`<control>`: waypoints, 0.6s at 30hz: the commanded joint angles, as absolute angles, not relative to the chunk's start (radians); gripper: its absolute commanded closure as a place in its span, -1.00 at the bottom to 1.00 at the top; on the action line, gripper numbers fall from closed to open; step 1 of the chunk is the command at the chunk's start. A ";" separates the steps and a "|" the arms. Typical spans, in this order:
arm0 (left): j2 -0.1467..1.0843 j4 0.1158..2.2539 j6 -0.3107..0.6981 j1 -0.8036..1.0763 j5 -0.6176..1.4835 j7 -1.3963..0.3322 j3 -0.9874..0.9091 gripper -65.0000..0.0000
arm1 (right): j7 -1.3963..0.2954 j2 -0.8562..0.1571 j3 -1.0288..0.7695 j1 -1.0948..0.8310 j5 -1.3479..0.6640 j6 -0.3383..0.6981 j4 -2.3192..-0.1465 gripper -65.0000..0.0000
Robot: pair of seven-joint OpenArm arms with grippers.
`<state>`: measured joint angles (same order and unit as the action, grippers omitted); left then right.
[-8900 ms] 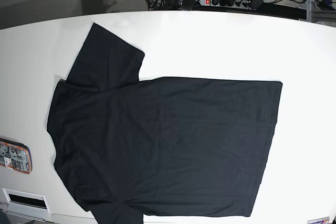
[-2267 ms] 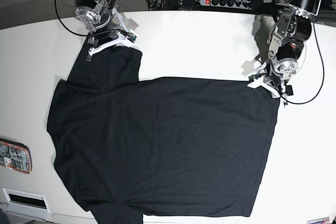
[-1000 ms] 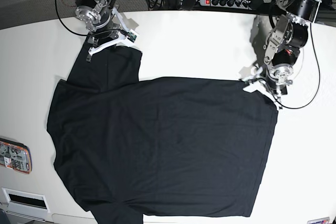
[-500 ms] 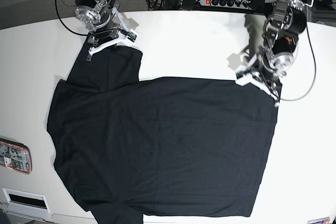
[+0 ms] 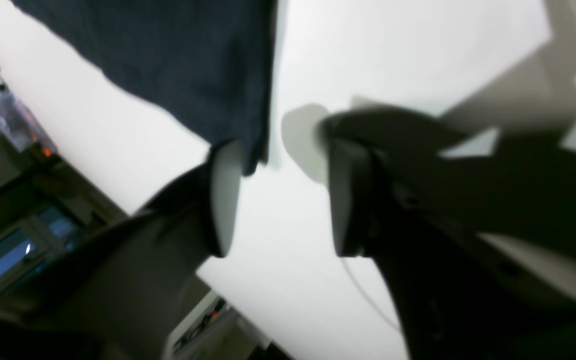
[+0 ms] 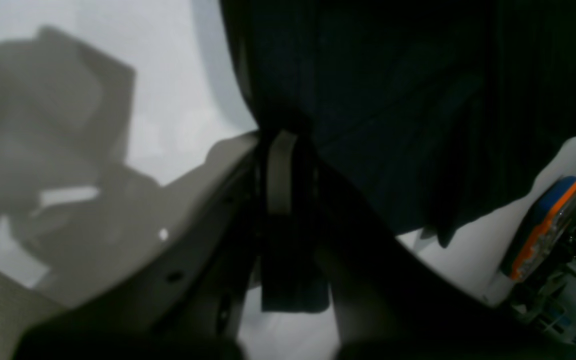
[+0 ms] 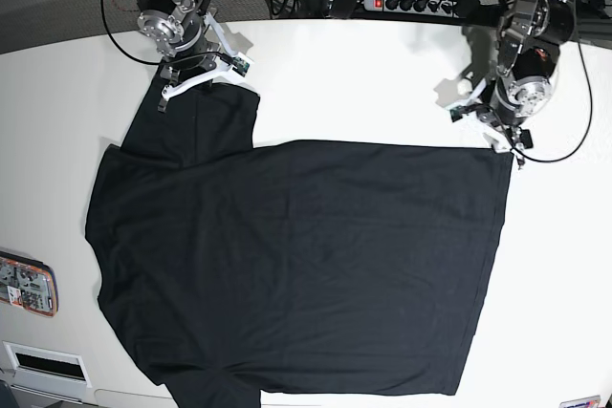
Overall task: Fold the T-shirt properly
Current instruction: 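Lower the left gripper to the opposite shoulder corner and grasp it, then adjust the left gripper's grip on the shoulder corner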
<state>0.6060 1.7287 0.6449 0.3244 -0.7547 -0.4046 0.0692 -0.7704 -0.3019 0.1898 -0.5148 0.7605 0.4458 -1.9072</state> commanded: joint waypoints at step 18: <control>0.585 1.468 0.698 0.067 -0.753 -0.401 0.340 0.04 | -0.773 -0.306 0.193 -0.522 0.743 0.464 -1.914 1.00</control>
